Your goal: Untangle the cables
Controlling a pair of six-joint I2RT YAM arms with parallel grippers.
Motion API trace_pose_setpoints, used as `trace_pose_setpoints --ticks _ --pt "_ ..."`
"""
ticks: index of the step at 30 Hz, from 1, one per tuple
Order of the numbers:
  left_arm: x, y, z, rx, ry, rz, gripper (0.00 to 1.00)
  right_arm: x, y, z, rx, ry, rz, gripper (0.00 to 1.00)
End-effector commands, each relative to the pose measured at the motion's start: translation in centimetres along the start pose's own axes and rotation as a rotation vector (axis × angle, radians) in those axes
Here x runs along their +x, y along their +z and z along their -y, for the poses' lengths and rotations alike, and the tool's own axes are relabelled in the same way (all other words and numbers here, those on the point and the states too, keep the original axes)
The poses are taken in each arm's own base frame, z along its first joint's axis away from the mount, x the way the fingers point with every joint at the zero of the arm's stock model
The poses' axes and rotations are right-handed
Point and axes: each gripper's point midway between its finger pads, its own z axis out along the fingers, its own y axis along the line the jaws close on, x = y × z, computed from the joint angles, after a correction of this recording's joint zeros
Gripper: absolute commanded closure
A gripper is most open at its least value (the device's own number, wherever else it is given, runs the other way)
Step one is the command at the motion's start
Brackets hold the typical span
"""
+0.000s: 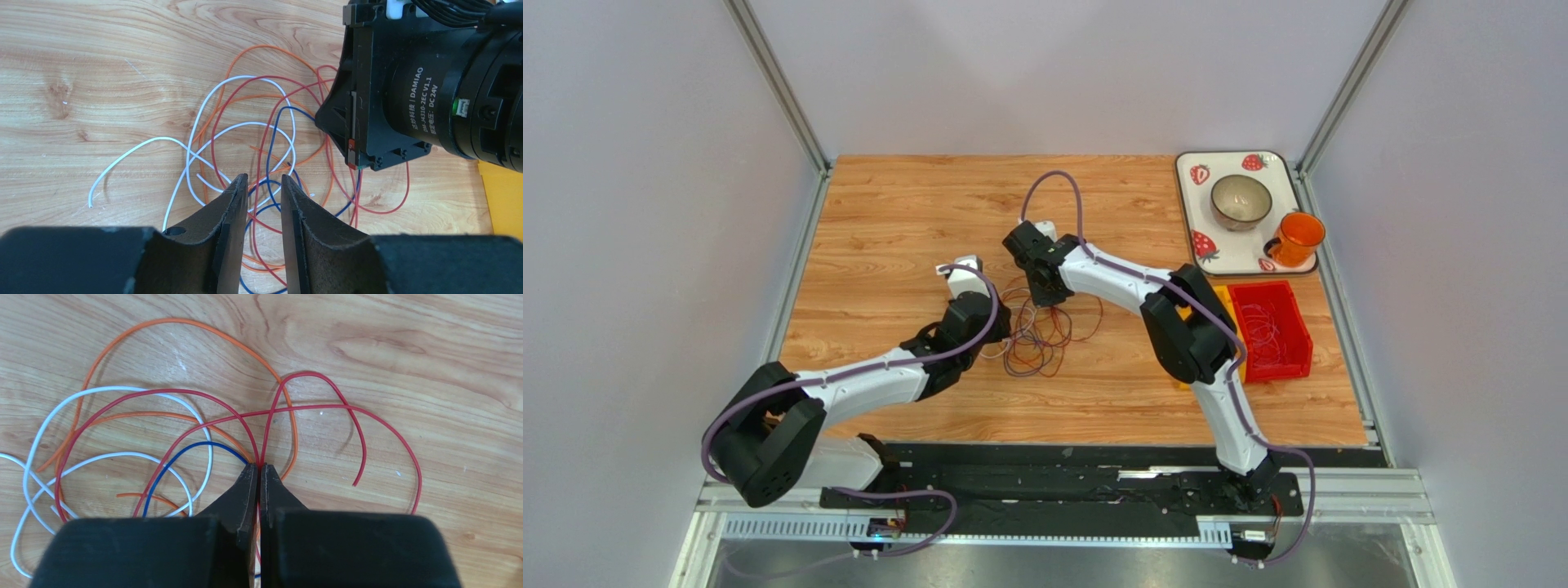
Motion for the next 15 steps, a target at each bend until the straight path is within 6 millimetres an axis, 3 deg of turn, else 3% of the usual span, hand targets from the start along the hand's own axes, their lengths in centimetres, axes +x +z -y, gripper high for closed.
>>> trace_pose_setpoints --ticks 1,10,15 --pt "-1.1 0.2 1.1 0.032 -0.009 0.034 0.65 -3.5 -4.9 0.2 0.014 0.013 0.107 1.0" --pt "-1.1 0.2 1.2 0.039 -0.008 0.033 0.66 -5.4 -12.1 1.7 -0.018 0.046 0.178 1.0" --pt "-1.0 0.2 1.3 0.044 -0.005 0.03 0.66 -7.0 -17.3 2.9 -0.047 0.07 0.266 1.0"
